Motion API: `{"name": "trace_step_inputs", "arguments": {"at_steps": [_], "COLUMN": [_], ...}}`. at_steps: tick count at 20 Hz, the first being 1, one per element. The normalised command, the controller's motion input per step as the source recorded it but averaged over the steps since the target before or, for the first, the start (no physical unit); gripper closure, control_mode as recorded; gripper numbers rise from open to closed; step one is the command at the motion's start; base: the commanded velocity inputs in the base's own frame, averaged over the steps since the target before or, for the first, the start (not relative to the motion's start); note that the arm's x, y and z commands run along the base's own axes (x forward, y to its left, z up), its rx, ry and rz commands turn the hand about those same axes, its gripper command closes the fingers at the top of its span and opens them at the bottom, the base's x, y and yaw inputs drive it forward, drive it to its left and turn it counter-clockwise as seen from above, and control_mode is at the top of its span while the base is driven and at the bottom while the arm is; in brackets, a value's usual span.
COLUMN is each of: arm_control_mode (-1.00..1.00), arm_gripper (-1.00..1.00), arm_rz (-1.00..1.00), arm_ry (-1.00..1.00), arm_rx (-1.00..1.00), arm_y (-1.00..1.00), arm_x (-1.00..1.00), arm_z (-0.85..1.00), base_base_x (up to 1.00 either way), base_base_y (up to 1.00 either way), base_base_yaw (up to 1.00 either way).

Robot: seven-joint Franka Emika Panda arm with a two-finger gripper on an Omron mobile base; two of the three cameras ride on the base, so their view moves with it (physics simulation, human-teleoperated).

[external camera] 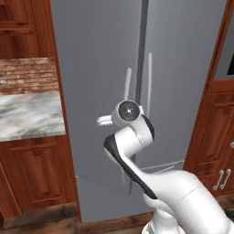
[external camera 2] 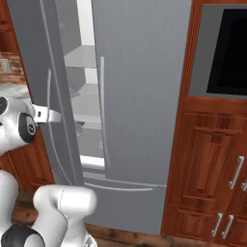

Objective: Take the lemon wedge from the fridge and place it on the plate with fish on the dining counter.

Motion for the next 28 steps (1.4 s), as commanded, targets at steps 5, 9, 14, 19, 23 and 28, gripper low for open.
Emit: {"name": "trace_step_inputs", "arguments": {"at_steps": [5,9,14,19,23,28], "arm_control_mode": [-1.0,-1.0,-1.0,-1.0,-1.0,-1.0], "arm_gripper": [-1.0,-1.0,-1.0,-1.0,-1.0,-1.0], "arm_rz": [-0.11,-0.3,-0.31,-0.26,-0.09,0.21], "arm_ry": [-0.07,-0.01,0.0,-0.03,-0.01,0.02], "arm_rx": [-0.09,0.0,0.01,0.01,0.15,0.29], "arm_y": [0.95,0.29,0.03,-0.06,-0.86,-1.0], "arm_x": [-0.97,-1.0,-1.0,-1.0,-0.8,0.02], "arm_z": [0.49,0.33,0.18,0.25,0.67,0.37], "base_base_x": [0.0,0.0,0.0,0.0,0.0,0.0], "base_base_y": [0.0,0.0,0.0,0.0,0.0,0.0], "base_base_yaw": [0.0,0.0,0.0,0.0,0.0,0.0]}}
